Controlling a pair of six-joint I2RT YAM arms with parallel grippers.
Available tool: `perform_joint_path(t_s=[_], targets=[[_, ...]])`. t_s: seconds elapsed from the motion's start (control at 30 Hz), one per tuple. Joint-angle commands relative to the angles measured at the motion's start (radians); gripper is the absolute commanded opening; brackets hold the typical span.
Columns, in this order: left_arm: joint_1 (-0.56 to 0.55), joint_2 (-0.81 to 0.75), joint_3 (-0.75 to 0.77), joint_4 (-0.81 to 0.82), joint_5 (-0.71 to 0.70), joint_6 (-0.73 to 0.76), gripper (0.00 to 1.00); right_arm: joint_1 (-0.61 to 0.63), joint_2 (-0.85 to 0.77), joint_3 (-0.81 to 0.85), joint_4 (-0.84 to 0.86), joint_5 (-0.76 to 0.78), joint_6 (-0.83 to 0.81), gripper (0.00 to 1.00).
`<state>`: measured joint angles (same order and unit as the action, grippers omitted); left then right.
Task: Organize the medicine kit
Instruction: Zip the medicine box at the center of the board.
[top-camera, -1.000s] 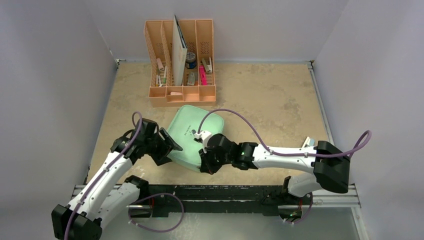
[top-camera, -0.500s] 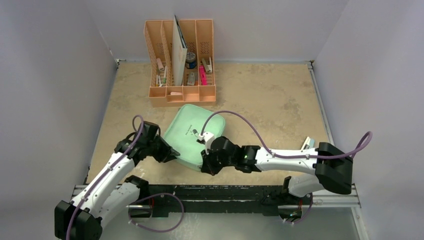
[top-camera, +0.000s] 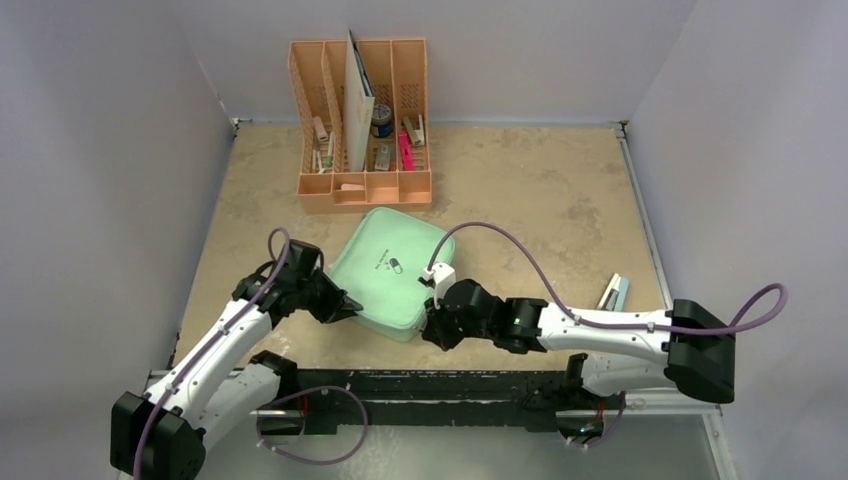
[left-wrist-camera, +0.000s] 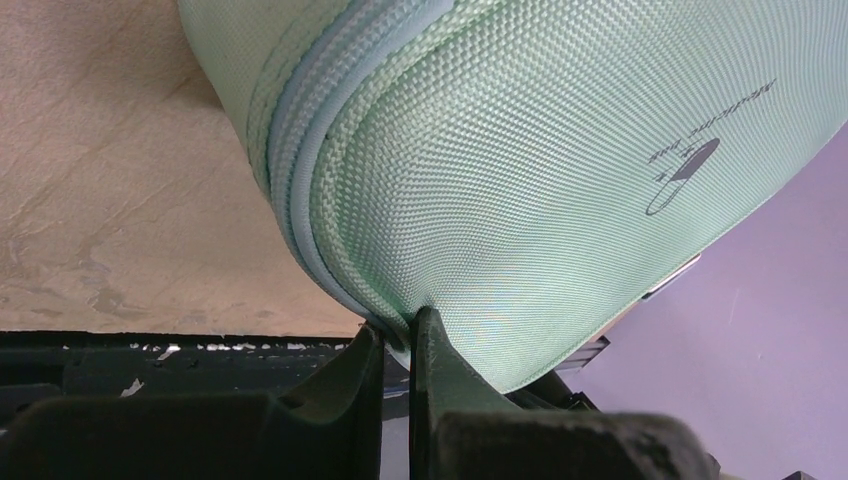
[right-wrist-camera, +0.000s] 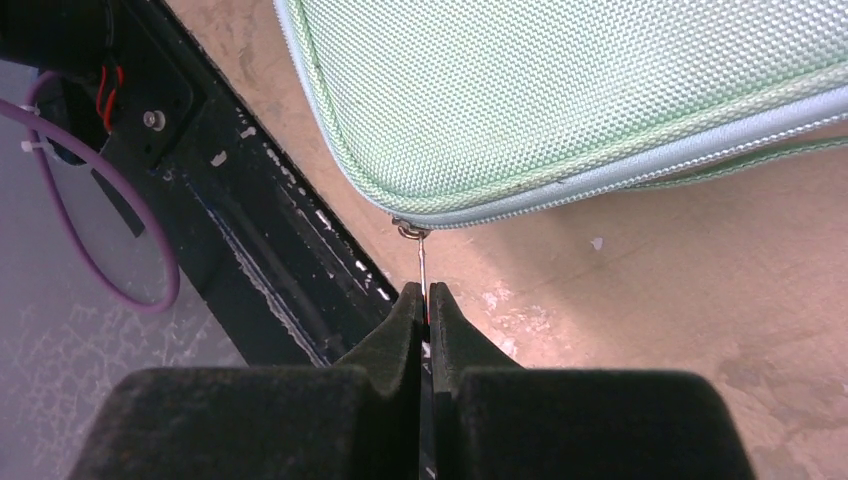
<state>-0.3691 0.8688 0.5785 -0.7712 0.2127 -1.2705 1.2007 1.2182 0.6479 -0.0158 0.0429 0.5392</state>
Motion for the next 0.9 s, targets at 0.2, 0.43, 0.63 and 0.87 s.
perform_joint_path(t_s=[0.2, 0.43, 0.63, 0.87], targets=[[0.004, 0.021, 0.026, -0.087, -0.107, 0.131, 0.00, -0.013, -0.048, 0.002, -0.253, 0.251, 0.040, 0.00], [0.004, 0.069, 0.050, -0.114, -0.094, 0.184, 0.00, -0.054, -0.025, 0.021, -0.231, 0.270, 0.015, 0.00], [0.005, 0.045, 0.052, -0.111, -0.101, 0.188, 0.00, -0.140, 0.005, 0.049, -0.231, 0.269, 0.008, 0.00], [0.004, 0.047, 0.045, -0.120, -0.104, 0.195, 0.00, -0.278, 0.001, 0.057, -0.217, 0.243, -0.034, 0.00]])
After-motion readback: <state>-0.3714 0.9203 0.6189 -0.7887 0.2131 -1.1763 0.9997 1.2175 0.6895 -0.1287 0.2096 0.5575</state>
